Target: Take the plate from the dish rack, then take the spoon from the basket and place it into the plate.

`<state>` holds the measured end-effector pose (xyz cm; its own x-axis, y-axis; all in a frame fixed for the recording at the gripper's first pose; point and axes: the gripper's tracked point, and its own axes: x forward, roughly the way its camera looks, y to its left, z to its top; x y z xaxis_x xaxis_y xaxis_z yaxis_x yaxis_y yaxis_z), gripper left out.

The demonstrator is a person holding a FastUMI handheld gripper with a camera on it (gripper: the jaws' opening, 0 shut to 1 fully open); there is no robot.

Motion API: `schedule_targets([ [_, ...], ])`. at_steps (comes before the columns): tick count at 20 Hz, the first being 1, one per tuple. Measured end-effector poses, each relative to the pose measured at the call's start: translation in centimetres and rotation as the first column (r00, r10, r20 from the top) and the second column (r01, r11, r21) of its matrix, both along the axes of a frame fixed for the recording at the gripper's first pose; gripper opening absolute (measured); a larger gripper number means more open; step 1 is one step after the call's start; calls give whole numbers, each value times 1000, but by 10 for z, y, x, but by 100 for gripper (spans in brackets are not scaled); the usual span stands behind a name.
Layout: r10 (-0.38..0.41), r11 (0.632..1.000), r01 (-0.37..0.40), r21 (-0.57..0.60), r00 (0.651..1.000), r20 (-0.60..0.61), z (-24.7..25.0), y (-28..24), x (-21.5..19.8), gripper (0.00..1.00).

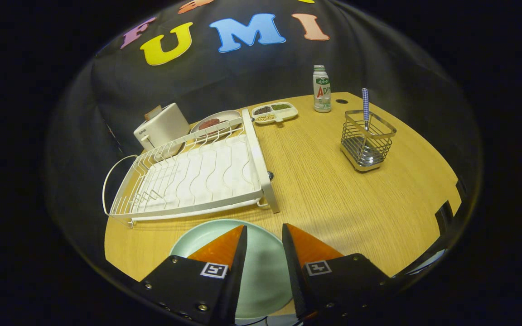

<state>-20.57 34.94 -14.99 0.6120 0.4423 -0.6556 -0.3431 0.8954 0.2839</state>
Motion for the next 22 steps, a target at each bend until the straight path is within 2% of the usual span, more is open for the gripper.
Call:
schedule_targets([
  [6, -150, 989, 151, 5, 982, 112, 49, -39, 53, 47],
  [11, -317, 946, 324, -4, 928, 198, 79, -83, 131, 48],
  [17, -472, 878, 478, 14, 862, 184, 76, -124, 213, 48],
  [22, -511, 853, 521, -28, 846, 153, 50, -139, 265, 48],
])
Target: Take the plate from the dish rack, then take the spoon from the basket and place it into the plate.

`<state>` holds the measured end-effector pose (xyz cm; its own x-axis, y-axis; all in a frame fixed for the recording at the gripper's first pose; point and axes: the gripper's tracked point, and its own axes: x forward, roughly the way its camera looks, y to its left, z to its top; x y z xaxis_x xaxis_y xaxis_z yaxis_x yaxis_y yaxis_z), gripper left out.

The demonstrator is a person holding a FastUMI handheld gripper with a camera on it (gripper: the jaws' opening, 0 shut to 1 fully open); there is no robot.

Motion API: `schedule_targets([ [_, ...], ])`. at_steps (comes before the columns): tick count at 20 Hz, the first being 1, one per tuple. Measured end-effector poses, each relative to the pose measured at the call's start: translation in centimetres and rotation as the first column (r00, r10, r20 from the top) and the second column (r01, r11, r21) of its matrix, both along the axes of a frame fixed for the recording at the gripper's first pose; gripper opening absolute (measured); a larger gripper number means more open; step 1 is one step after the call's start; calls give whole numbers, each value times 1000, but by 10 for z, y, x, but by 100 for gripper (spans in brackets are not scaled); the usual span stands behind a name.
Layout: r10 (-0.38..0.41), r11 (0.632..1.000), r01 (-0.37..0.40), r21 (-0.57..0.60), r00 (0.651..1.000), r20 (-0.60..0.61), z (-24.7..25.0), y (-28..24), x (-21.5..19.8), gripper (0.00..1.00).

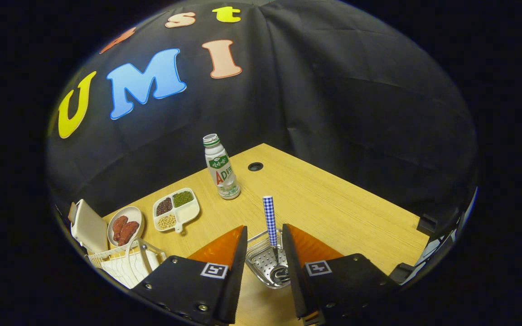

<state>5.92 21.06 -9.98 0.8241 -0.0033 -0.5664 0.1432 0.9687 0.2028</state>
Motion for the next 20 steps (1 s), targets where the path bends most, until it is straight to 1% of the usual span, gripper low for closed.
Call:
schedule_targets([
  [3, -5, 1000, 5, -10, 1000, -27, -17, -4, 26, 47],
  [6, -5, 1000, 5, -6, 999, -54, -31, -9, 40, 47],
  [7, 15, 1000, -14, 16, 998, -57, -36, -4, 44, 47],
  [9, 17, 1000, -18, -1, 997, -78, -44, -8, 48, 17],
  [10, 17, 1000, -18, -11, 996, -83, -44, -11, 46, 17],
  [11, 12, 1000, -14, -19, 997, -80, -45, -11, 46, 13],
  [12, 6, 1000, -8, -26, 997, -81, -46, -13, 46, 12],
  [13, 18, 1000, -20, -22, 997, -78, -46, -9, 44, 12],
  [14, 11, 999, -14, -38, 996, -84, -47, -12, 43, 6],
  [17, 10, 999, -12, -33, 998, -64, -38, -8, 43, 6],
  [20, 20, 998, -20, -51, 1000, -8, -15, -5, 44, 6],
])
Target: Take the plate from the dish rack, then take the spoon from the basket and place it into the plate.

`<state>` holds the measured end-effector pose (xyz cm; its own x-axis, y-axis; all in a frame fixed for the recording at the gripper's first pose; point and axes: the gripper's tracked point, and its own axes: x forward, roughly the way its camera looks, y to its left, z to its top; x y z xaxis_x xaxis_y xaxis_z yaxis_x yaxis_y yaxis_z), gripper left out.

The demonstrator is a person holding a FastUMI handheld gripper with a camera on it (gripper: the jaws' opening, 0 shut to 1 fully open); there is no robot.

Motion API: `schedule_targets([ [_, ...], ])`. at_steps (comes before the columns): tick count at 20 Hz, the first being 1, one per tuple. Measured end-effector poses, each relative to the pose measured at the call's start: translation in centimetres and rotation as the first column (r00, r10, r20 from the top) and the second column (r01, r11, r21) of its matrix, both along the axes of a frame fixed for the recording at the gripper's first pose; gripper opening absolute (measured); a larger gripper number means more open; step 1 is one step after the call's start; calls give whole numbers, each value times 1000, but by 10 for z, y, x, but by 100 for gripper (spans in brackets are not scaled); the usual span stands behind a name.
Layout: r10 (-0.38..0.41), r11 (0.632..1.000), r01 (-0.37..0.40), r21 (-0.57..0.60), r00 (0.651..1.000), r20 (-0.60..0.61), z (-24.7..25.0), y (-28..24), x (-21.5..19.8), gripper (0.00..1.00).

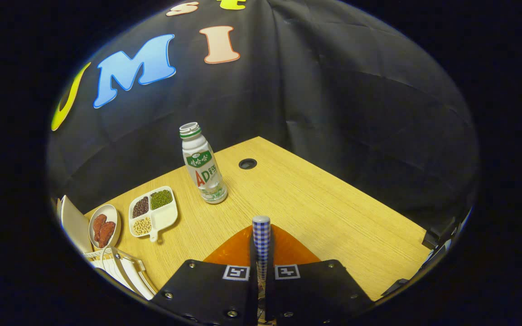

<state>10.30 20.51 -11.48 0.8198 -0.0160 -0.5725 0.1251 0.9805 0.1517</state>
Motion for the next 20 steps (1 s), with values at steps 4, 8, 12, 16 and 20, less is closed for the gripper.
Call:
schedule_targets([
  [4, 11, 999, -8, -37, 996, 89, 43, 4, -8, 6],
  [8, 36, 996, -22, -82, 984, 175, 88, 10, -31, 6],
  [12, 75, 993, -49, -111, 966, 247, 126, 23, -65, 6],
  [16, 160, 981, -122, -154, 950, 267, 142, 55, -111, 6],
  [20, 266, 958, -226, -175, 930, 254, 141, 96, -169, 6],
])
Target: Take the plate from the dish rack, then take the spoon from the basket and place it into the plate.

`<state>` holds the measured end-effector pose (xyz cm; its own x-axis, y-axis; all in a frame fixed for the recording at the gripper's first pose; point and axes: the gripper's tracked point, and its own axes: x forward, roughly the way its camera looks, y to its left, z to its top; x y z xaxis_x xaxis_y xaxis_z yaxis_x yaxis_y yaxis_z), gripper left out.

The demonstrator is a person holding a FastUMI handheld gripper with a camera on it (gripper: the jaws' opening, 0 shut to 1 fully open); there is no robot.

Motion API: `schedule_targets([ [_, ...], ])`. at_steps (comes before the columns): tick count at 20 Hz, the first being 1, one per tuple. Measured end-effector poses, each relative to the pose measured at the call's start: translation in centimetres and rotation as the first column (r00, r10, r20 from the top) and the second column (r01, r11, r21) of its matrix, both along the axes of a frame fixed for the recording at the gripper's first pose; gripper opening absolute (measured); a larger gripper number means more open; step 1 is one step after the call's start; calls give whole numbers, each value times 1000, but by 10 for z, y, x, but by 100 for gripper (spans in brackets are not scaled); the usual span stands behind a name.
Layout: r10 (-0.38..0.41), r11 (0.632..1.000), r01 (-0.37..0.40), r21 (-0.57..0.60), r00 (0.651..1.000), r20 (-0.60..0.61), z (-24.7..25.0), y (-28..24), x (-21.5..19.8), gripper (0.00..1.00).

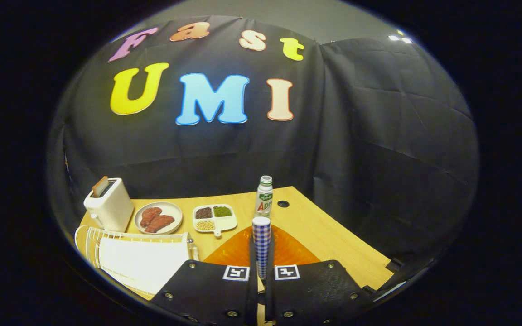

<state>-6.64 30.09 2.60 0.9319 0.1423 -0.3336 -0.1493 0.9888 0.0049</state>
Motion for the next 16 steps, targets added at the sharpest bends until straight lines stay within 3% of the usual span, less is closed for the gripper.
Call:
schedule_targets([
  [8, 224, 974, -226, -8, 970, -91, -43, 67, -107, 6],
  [16, 362, 929, -370, -18, 916, -176, -90, 95, -162, 6],
])
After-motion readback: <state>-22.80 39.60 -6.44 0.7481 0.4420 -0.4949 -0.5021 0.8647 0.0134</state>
